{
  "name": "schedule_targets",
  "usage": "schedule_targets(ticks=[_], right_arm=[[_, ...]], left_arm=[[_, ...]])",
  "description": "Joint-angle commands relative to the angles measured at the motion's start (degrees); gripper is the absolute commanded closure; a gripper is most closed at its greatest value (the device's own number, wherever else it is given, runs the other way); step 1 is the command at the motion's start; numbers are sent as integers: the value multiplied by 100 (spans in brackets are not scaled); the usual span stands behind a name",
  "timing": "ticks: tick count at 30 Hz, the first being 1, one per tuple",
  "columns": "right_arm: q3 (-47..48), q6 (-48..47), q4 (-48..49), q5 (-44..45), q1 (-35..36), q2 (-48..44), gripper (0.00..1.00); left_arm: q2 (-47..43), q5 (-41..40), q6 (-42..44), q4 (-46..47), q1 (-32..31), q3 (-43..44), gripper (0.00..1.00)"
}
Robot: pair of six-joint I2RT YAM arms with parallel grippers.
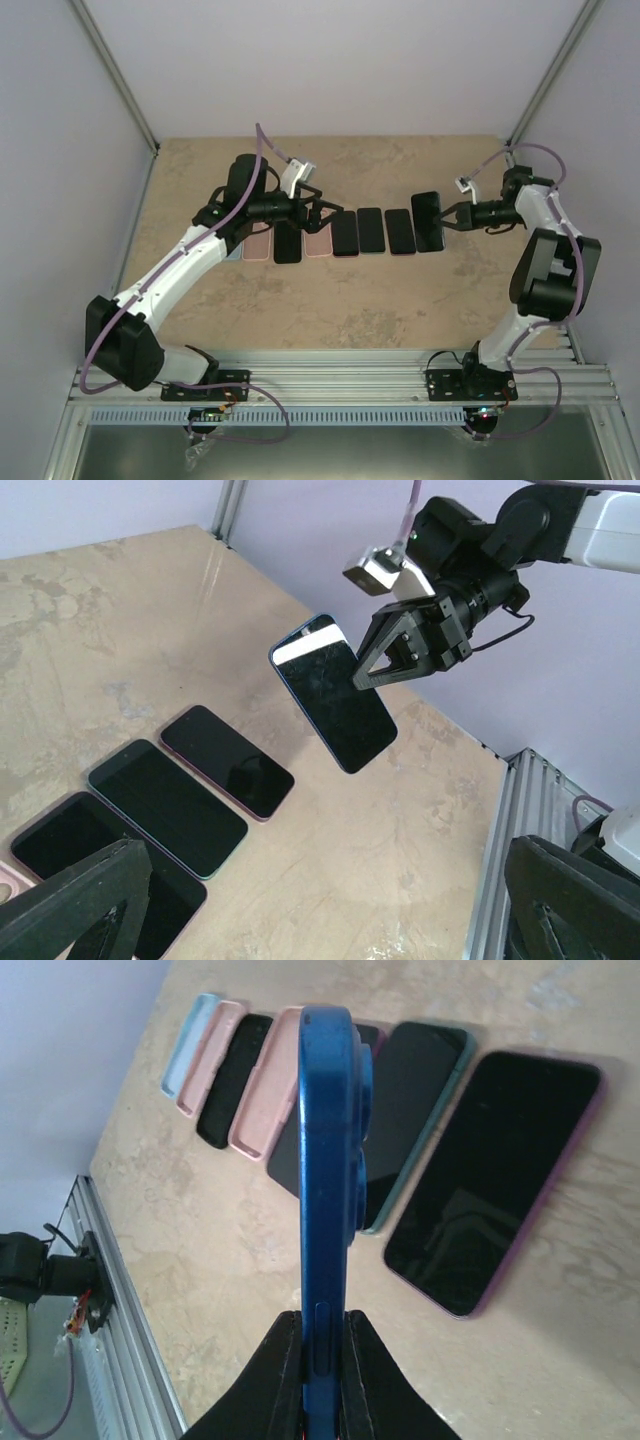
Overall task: Take the phone out of the phone case
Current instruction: Place the phone at the center of the board.
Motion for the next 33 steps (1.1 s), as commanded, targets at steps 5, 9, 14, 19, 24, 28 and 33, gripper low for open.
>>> schedule_targets(ticks=[5, 9, 14, 19, 24, 28, 33], right_arm=[[582, -437, -275, 268, -292, 834, 100], [666, -528, -333, 289, -392, 1176, 99], [910, -530, -417, 348, -434, 1579, 99], [1317, -617, -725, 270, -445, 2155, 99], [1749, -699, -1019, 185, -456, 2673, 100], [2115, -682, -1146, 167, -462, 3011, 99], [2520, -568, -1184, 196, -461, 3391, 100]], left_arm=[[-192, -359, 153, -122, 2, 49, 1], [-199, -387, 165, -147, 1, 63, 0], [-220, -415, 174, -150, 0, 30, 1], [-237, -409, 133, -105, -2, -59, 1], [-267, -350, 86, -58, 0, -162, 1], [-287, -326, 54, -23, 1, -222, 1], [-275, -301, 41, -1, 4, -240, 0]])
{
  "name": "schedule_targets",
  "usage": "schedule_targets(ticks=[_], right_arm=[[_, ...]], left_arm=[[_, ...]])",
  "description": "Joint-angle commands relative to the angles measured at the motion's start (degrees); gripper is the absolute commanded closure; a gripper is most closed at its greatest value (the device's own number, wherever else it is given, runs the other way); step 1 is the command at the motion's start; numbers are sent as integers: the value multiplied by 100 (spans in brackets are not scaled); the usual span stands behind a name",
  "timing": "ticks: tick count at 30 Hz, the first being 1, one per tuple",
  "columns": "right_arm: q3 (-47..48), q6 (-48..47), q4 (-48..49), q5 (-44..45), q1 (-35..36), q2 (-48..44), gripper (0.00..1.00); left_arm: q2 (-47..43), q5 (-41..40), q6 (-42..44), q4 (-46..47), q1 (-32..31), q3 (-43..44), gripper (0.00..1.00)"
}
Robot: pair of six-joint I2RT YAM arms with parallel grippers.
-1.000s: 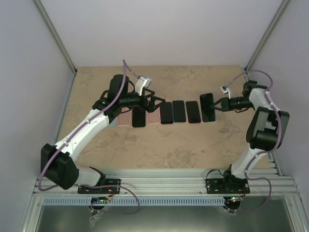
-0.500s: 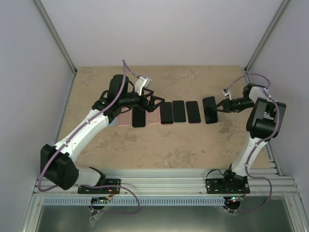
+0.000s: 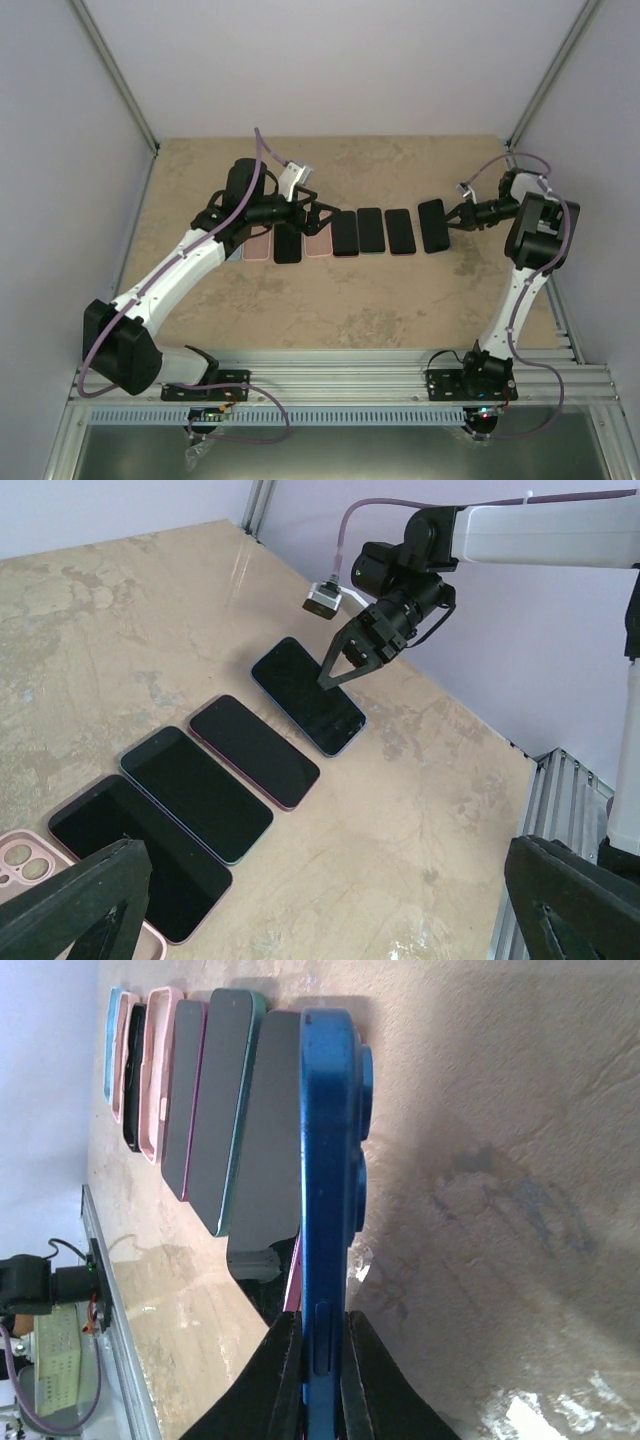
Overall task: Take the phone out of the phone case
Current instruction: Place the phone at the center of the board.
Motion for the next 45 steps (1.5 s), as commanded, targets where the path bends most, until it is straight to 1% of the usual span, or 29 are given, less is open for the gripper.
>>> schedule_targets(ticks=[1, 4, 14, 18, 20, 24, 32, 36, 38, 42, 45], right_arm=[[403, -1, -95, -137, -43, 312, 100], [531, 82, -73, -138, -43, 463, 99], [1020, 103, -261, -154, -43, 943, 92], [1139, 68, -324, -126, -42, 1106, 91], [1164, 51, -361, -120, -43, 1173, 92], [1067, -59, -439, -177, -40, 1199, 99], [697, -89, -457, -288, -43, 1127, 99], [678, -53, -450, -253, -43, 1157, 99], [728, -8, -444, -243, -45, 1176, 95], [893, 87, -442, -211, -45, 1198, 76], [951, 129, -442, -200, -43, 1213, 68]], left_arm=[[-128, 76, -57, 51, 4, -54, 1], [-126, 85, -59, 63, 2, -65, 0], [-76, 78, -59, 76, 5, -64, 1], [-34, 76, -67, 80, 6, -51, 1], [-16, 72, -69, 80, 6, -49, 1], [11, 72, -76, 79, 6, -38, 1], [1, 85, -76, 96, -2, -50, 1], [-21, 86, -78, 111, 4, -78, 0], [-22, 77, -69, 115, 5, -80, 1], [-31, 72, -68, 115, 4, -92, 0], [-31, 53, -59, 115, 5, -96, 1]])
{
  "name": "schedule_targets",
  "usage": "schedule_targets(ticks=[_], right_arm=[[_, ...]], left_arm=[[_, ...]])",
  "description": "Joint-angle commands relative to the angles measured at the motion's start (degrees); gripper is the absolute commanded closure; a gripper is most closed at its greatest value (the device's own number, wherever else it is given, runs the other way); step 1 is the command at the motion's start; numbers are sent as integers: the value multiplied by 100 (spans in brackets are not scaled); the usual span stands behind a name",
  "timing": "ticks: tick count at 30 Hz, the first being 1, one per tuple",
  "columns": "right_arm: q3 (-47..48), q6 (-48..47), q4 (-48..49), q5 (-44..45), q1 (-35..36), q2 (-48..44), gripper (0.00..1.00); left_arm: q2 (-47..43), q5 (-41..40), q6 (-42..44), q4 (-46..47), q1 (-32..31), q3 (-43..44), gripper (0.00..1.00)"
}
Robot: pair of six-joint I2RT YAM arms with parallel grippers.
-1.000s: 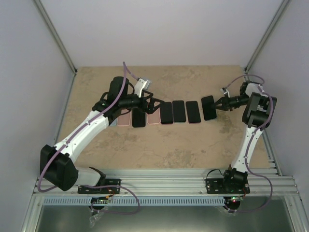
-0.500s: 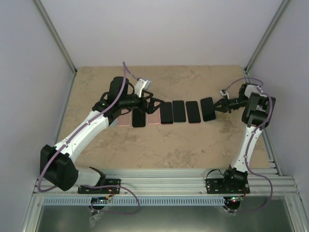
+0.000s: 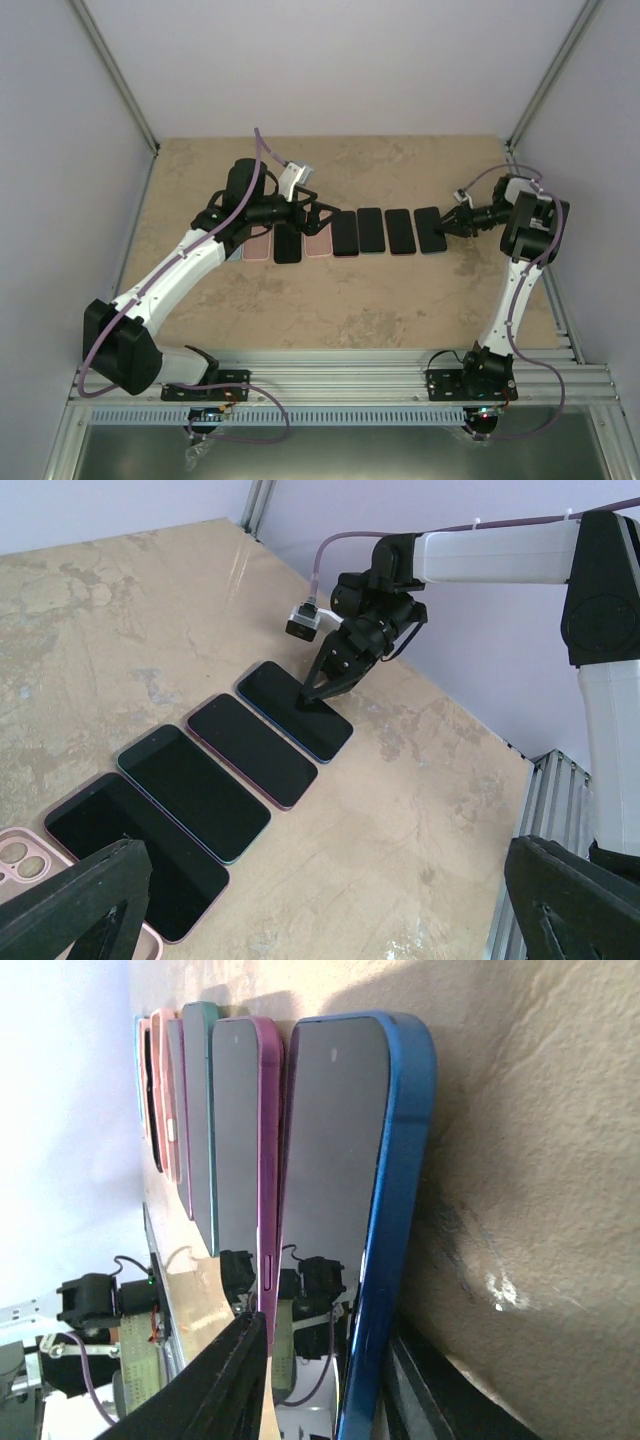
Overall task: Take the phone out of the phone case
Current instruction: Place the phone at the center of the board, then reset both arms
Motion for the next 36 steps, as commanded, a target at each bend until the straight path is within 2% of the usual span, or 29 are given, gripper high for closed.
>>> schedule_targets(ticks=[1, 3, 16, 22, 27, 32, 36], right_arm=[[193, -44, 133, 129, -21, 125, 66], [193, -41, 133, 131, -19, 95, 61], [40, 151, 385, 566, -123, -687, 11], [48, 186, 450, 813, -133, -1200, 3], [141, 226, 537, 807, -133, -1855, 2], [146, 308, 600, 579, -103, -2510, 2], [-141, 504, 883, 105, -60, -3125, 2]], left_arm=[[-35, 28, 5, 113, -1, -78, 1], [-39, -12, 0, 105, -1, -77, 1], [-72, -325, 98, -213, 1, -39, 1], [-77, -543, 336, -781, 33, 275, 0], [163, -701, 552, -1578, 257, 894, 0], [532, -644, 785, -2376, 635, 1617, 0], [830, -953, 1167, -2963, 1058, 2250, 1]])
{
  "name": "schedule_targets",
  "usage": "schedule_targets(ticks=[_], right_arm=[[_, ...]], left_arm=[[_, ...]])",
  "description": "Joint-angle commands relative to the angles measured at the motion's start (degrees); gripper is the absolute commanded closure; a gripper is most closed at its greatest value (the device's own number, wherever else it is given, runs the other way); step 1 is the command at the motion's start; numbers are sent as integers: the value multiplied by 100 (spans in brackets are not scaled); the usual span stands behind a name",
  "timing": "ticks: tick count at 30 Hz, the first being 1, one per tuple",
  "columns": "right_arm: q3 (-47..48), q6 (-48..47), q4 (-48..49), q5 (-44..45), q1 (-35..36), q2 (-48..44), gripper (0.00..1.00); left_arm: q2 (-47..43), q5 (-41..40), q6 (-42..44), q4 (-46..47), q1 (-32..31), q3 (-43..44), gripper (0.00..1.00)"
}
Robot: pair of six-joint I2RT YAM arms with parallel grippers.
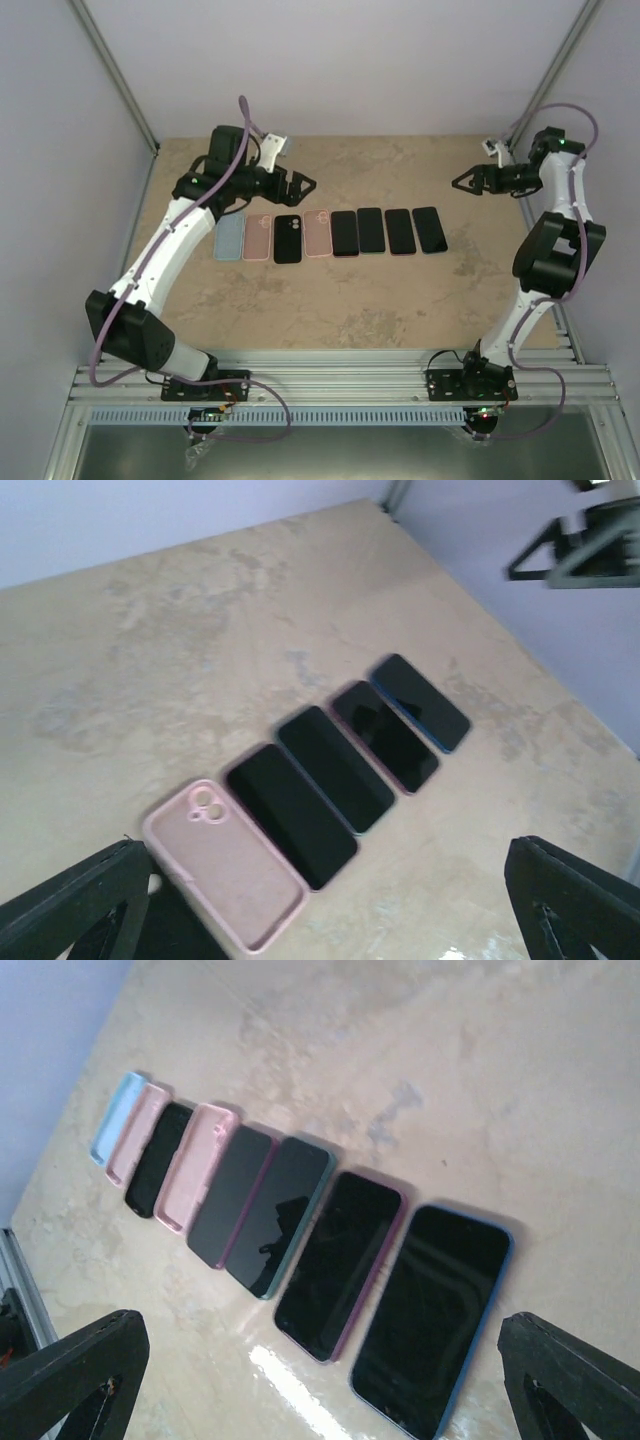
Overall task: Take the phone out of the phone case
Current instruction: Reset both arms
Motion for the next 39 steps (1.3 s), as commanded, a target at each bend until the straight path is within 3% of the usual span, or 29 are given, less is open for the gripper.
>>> schedule_targets(ticks=[1, 5, 10, 20, 25, 39], right_arm=[[-309, 293, 414, -622, 58, -671, 2], [-936, 815, 1280, -913, 180, -1449, 2], [-2226, 1546, 2817, -994, 311, -2606, 2], [-4155, 1281, 4078, 11, 345, -3778, 2], [-4758, 1178, 4318, 43, 342, -3974, 2], [-5064, 1290, 4529, 52, 347, -4125, 2]], left_arm=[[251, -327, 543, -870, 587, 546, 1], [177, -408, 667, -703, 1213, 473, 1], [-89, -357, 319, -48, 1930, -301, 1], [-539, -846, 491, 377, 2482, -1667, 0], [-769, -866, 371, 630, 2482, -2247, 1], [-1082, -1303, 309, 631, 2489, -2485, 1]])
